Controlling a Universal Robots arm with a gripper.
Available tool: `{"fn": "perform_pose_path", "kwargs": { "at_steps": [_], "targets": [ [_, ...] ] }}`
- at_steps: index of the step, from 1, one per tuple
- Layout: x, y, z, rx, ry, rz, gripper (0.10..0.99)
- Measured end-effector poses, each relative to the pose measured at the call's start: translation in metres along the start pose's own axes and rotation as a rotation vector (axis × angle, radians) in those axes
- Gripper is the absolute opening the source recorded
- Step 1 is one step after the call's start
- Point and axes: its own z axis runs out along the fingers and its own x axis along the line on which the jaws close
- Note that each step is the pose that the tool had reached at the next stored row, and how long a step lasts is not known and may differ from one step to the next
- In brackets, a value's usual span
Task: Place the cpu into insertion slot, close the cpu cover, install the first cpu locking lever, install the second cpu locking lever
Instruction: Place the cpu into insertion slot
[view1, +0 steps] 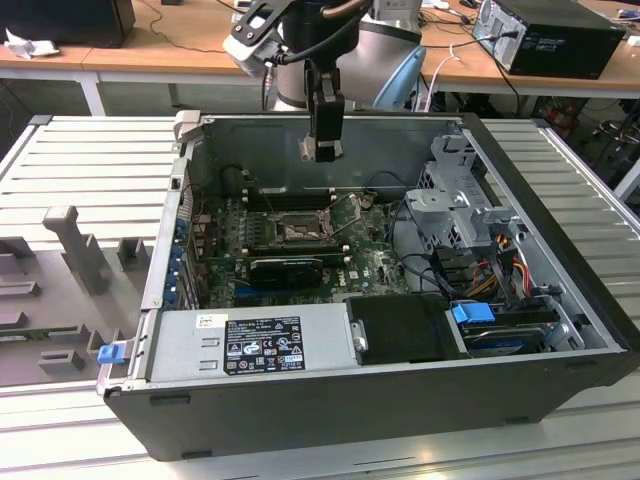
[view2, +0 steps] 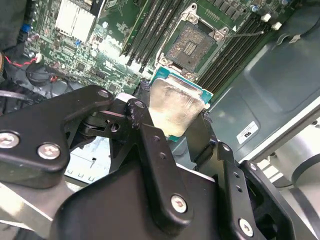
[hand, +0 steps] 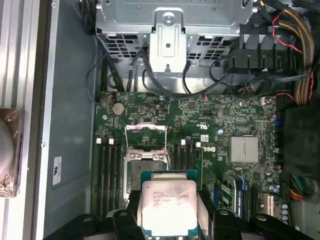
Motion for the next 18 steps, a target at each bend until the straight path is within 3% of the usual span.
{"fn": "perform_pose_path", "kwargs": {
  "at_steps": [7, 18],
  "targets": [
    [0.0000, -0.0001, 0.0010, -0.001, -0.0082, 0.091, 0.529],
    [0.0000, -0.0002, 0.0023, -0.002, -0.0155, 0.173, 0.529]
  ]
}}
